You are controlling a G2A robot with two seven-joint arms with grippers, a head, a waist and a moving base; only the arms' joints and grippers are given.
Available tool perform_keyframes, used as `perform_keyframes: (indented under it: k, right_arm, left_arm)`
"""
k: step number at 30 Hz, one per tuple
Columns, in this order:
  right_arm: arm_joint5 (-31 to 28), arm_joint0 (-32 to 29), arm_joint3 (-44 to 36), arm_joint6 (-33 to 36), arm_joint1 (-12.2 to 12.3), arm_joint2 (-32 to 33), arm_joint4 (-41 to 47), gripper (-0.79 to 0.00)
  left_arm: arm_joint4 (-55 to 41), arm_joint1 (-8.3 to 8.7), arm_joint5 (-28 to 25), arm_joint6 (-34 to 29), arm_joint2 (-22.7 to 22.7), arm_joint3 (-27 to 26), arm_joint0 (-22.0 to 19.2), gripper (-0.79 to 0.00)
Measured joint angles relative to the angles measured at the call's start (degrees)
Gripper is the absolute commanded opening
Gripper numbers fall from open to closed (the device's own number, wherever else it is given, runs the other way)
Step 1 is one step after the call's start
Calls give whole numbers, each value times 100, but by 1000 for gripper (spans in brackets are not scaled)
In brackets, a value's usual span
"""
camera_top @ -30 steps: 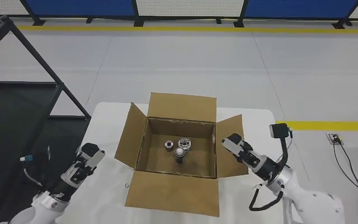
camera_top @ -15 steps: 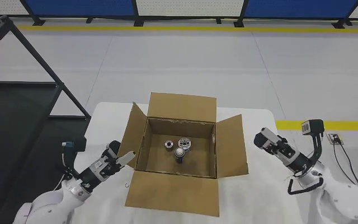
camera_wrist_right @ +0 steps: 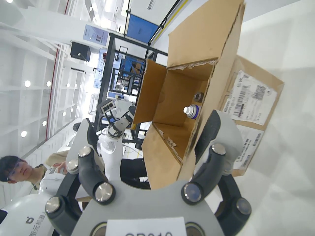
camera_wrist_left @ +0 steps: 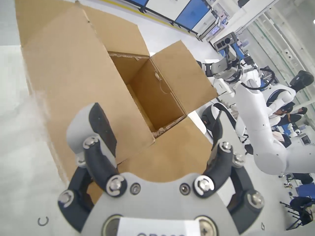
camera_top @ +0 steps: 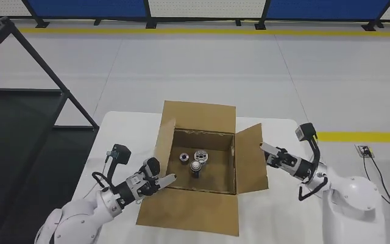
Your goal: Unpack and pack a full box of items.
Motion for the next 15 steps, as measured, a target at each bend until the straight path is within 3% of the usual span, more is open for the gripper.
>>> perform_keyframes:
  k: [7,15]
  right_arm:
    - [-5,111,110,424,88,-431,506,0]
    - [-10,246,417,-115,95,-1153,686,0]
  left_arm:
    - [-32,0,125,-142,336,254,-315,0]
    - [-34,-8,228,-101,602,463,-525,0]
